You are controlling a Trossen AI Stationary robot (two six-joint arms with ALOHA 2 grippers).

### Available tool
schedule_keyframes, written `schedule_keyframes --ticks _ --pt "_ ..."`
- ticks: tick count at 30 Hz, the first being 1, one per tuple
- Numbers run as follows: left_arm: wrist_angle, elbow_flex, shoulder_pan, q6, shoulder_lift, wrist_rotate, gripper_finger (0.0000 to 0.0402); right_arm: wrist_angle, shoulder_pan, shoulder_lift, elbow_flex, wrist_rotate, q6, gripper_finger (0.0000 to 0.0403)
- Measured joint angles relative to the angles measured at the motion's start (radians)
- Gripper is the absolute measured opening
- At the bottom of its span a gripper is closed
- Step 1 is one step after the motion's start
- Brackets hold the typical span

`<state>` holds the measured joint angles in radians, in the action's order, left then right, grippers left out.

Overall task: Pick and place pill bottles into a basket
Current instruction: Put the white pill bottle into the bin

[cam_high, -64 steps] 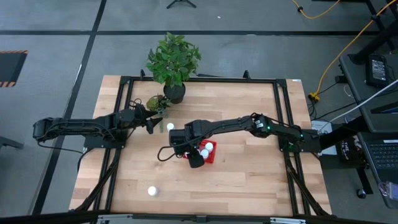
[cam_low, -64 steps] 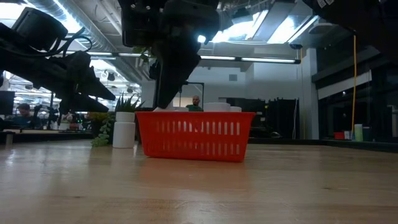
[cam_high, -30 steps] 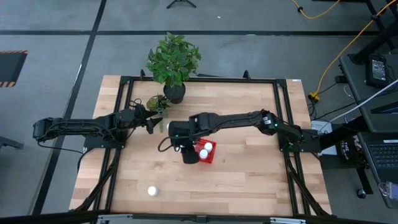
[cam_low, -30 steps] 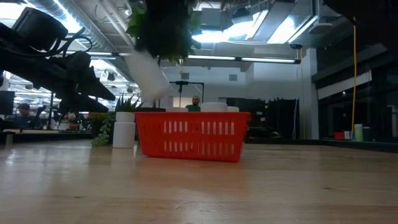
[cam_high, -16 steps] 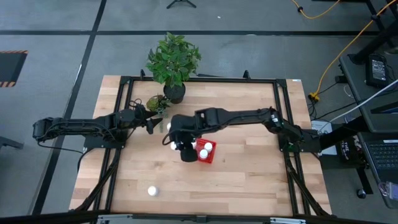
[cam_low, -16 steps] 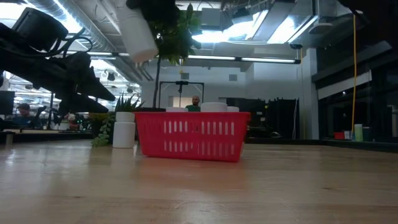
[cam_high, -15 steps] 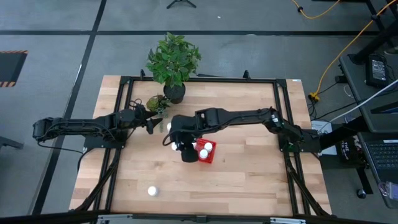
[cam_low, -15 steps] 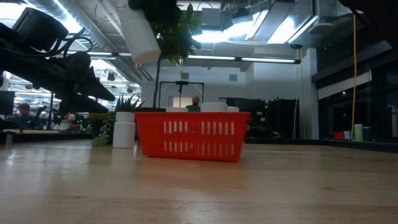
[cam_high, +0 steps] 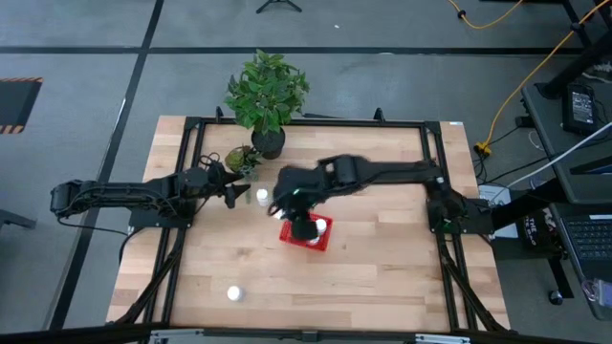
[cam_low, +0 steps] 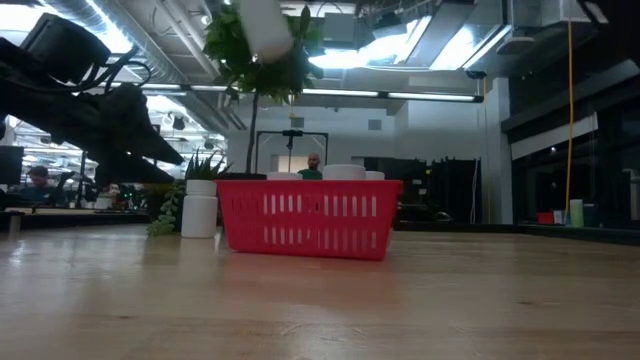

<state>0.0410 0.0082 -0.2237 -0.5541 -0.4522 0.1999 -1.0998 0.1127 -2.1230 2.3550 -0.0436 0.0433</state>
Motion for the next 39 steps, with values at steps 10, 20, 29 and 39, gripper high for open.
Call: schedule_keyframes --ticks 10,20,29,39 --pt "-0.001 0.0 0.0 -0.001 -0.022 -0.02 0.0271 0.197 0.002 0.312 -0.119 0.093 0.013 0.0141" --pt "-0.01 0.0 0.0 -0.001 -0.029 -0.07 0.0271 0.71 0.038 0.528 -0.702 0.112 -0.111 0.0141" --pt "-0.02 0.0 0.0 -0.008 -0.035 -0.124 0.0271 1.135 0.039 0.49 -1.088 0.068 -0.227 0.0141" --pt "-0.02 0.0 0.0 -0.008 -0.035 -0.125 0.0271 1.212 0.042 0.396 -1.152 0.068 -0.222 0.0141"
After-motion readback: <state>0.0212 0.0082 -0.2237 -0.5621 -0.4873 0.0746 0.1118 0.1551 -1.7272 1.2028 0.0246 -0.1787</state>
